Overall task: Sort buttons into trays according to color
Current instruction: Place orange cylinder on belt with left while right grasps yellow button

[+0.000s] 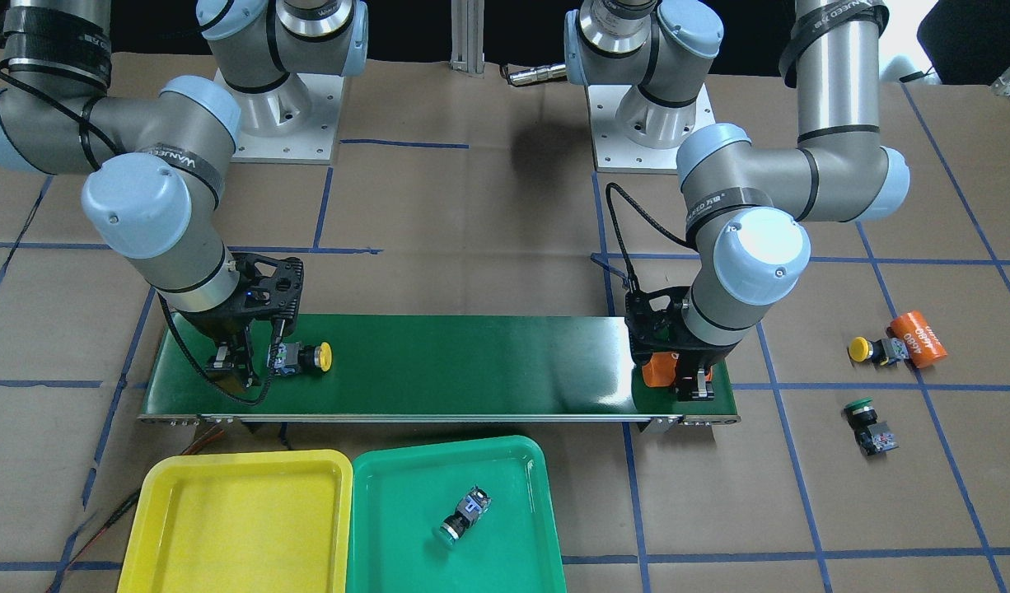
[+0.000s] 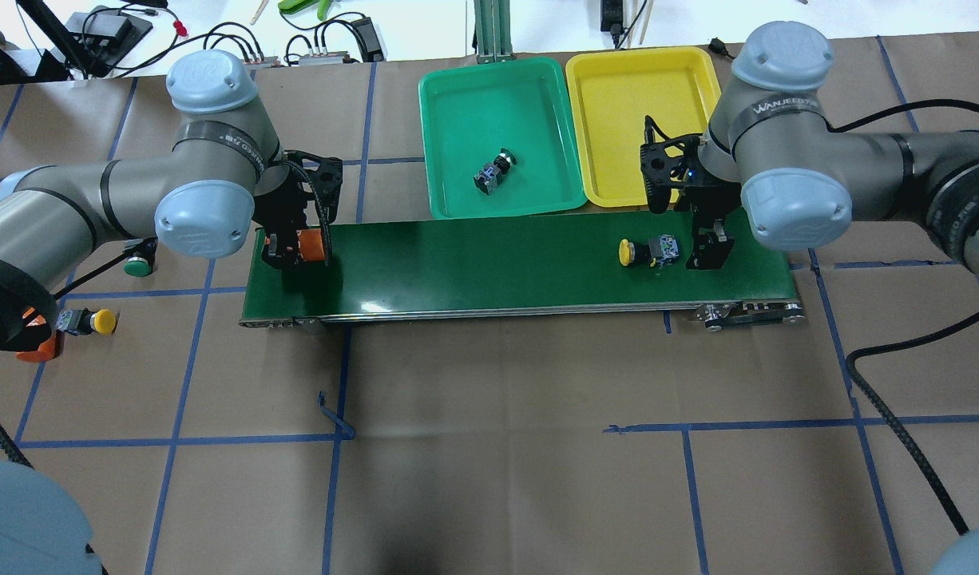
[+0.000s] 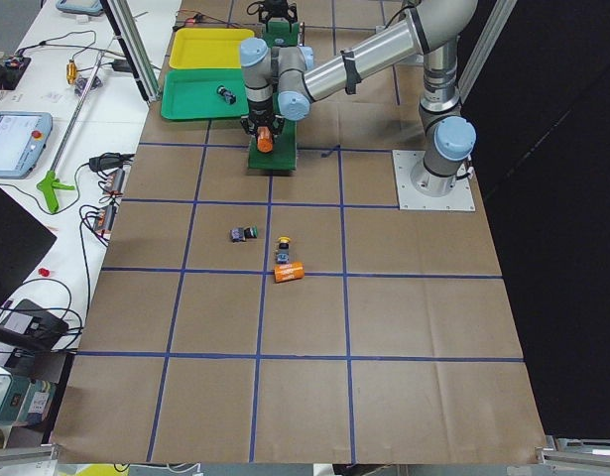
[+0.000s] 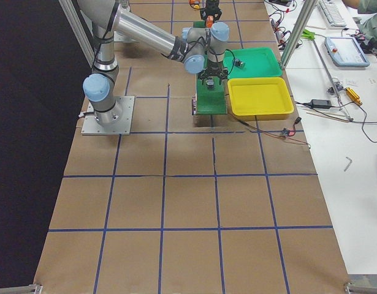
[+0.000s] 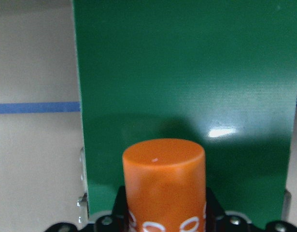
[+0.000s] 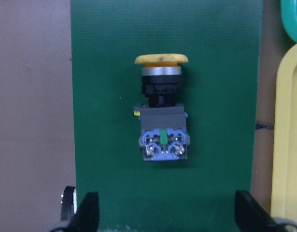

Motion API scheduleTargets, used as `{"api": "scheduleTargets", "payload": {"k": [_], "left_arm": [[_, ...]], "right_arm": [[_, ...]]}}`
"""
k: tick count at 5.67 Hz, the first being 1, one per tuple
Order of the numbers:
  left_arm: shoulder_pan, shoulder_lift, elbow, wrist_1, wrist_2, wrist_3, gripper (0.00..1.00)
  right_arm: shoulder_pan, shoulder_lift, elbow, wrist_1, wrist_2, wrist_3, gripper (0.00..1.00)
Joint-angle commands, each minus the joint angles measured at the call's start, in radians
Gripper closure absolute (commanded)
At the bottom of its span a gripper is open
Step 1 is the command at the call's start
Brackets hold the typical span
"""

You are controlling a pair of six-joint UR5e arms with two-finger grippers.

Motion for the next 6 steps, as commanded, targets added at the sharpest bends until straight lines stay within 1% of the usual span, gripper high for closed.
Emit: {"api": "scheduleTargets", "payload": {"k": [1,2,3,4,5,6], "left_arm": [[0.000,-0.003,-0.011,-0.008,-0.015,-0.010,0.05],[0.005,0.003,-0.007,-0.013,-0.034,-0.013,0.02],[0.016,0.005,0.015,-0.013,-0.024,-0.025,0.02],[0.089,0.024,0.026,-0.014,-0.024,-0.027,0.02],[0.212,0.000,0.056,-0.037,-0.034,-0.002,0.02],[0.259,-0.032,0.075,-0.039,-0.035,0.156,0.02]], "right_arm": [[-0.006,0.031,0.015,-0.040,0.016,-0.075,0.00],[-0.009,0.034,0.018,-0.040,0.011,-0.080,0.03],[-0.050,0.035,0.018,-0.040,-0.012,-0.117,0.45],[-0.095,0.031,0.019,-0.029,-0.123,-0.137,0.95],[-0.144,0.025,0.018,-0.024,-0.129,-0.170,0.98],[-0.173,0.021,0.015,-0.021,-0.129,-0.203,0.98]]}}
